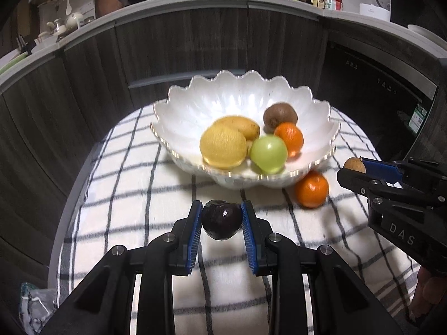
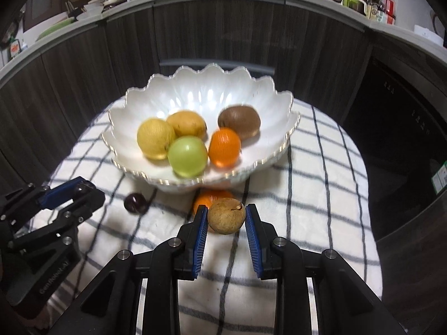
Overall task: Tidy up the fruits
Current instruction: 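Lift the plum and small brown fruit and carry both over the bowl, then open both tools to drop the plum and small brown fruit into the bowl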
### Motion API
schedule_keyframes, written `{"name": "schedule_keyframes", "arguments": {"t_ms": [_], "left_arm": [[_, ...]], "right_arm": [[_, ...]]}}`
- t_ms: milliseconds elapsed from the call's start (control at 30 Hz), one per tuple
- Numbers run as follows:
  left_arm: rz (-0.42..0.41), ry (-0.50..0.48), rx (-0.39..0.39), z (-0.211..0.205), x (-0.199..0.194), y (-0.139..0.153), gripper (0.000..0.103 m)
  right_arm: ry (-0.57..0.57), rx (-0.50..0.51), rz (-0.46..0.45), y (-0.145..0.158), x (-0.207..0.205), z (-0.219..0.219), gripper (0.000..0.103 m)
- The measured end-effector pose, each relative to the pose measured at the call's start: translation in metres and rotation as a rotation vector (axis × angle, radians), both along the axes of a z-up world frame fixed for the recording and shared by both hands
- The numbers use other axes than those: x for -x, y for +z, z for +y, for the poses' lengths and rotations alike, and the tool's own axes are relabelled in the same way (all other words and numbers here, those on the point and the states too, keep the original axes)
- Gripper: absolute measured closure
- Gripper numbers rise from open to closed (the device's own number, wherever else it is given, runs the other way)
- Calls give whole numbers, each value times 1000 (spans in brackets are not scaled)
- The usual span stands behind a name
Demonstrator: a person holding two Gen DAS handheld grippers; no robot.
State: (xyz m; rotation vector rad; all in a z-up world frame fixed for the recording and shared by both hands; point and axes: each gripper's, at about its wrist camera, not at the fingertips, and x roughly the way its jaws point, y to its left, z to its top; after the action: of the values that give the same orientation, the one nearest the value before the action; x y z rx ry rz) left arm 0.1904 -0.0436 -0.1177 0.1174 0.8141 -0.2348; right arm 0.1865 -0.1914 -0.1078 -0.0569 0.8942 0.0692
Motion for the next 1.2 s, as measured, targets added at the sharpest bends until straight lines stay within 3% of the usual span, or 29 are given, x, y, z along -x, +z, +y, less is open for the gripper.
{"name": "schedule_keyframes", "arguments": {"t_ms": [433,867,1200], "left_arm": [[-86,-39,28,-13,-61,27,75],[-49,-65,51,-20,-126,22,75],[-1,-76,48,-26,-147,9,72]], "right_arm": [[-13,-4,-68,23,-46,-10,74],[-60,-36,-2,9,-106,-20,74],[-100,-59,60,-6,-122,-26,74]]}}
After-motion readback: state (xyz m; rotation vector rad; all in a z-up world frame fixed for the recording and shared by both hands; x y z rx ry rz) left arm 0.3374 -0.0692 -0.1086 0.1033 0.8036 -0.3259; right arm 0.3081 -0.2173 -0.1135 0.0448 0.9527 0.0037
